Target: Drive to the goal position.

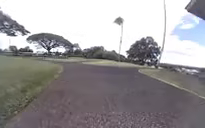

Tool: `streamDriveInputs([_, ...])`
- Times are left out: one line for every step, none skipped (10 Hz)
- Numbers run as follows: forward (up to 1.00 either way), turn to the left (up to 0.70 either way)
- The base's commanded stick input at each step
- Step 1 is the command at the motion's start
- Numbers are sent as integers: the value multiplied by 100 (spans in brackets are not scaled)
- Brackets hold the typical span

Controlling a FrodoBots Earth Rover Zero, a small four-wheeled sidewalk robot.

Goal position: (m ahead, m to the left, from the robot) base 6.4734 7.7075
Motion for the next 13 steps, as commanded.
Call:
streamDriveInputs([70,0])
streamDriveInputs([70,0])
streamDriveInputs([70,0])
streamDriveInputs([70,0])
streamDriveInputs([70,0])
streamDriveInputs([70,0])
streamDriveInputs([70,0])
streamDriveInputs([70,0])
streamDriveInputs([70,0])
streamDriveInputs([70,0])
streamDriveInputs([70,0])
streamDriveInputs([70,0])
streamDriveInputs([70,0])
